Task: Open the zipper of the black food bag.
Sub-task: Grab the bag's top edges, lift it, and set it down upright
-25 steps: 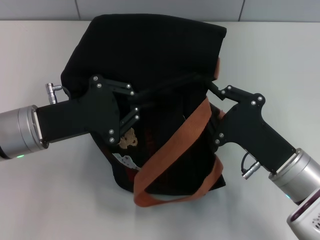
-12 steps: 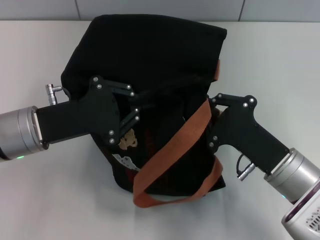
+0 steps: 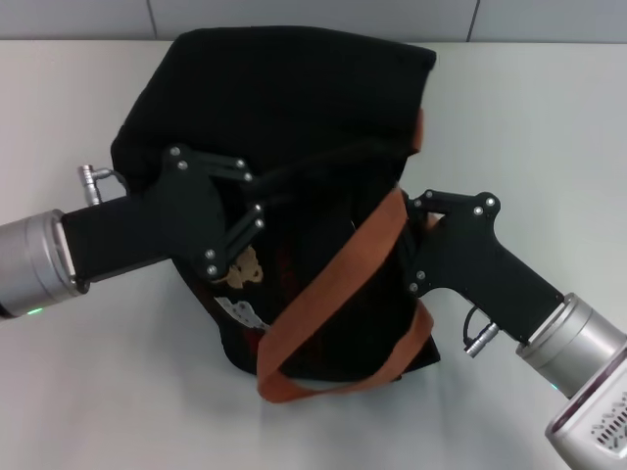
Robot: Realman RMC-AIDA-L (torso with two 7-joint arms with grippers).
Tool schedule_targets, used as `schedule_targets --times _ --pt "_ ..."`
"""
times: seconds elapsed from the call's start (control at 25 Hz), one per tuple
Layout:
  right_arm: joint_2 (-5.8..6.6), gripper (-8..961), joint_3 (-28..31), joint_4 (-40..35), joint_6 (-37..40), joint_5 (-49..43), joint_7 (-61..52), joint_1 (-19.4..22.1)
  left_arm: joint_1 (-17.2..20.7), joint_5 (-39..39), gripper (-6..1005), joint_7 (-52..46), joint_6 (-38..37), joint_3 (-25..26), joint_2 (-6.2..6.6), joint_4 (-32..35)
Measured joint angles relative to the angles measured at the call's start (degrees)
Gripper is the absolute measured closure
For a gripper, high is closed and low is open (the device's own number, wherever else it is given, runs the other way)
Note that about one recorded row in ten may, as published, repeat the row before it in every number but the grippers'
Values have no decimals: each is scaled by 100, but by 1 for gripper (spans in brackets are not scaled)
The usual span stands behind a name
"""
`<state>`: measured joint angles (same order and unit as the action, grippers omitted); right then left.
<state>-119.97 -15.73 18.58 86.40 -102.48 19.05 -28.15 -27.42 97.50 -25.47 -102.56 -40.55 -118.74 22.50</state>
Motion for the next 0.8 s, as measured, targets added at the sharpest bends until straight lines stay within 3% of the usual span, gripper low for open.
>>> schedule_targets --times 0.32,0.48,0.8 --pt "0 955 68 -100 -380 36 -17 189 458 -866 919 259 -2 4 32 -114" --pt "0 955 418 -238 -435 44 -58 437 706 -1271 918 267 28 55 45 -105" --pt "6 954 960 -433 -444 52 -139 720 895 -1327 920 271 43 379 55 -116"
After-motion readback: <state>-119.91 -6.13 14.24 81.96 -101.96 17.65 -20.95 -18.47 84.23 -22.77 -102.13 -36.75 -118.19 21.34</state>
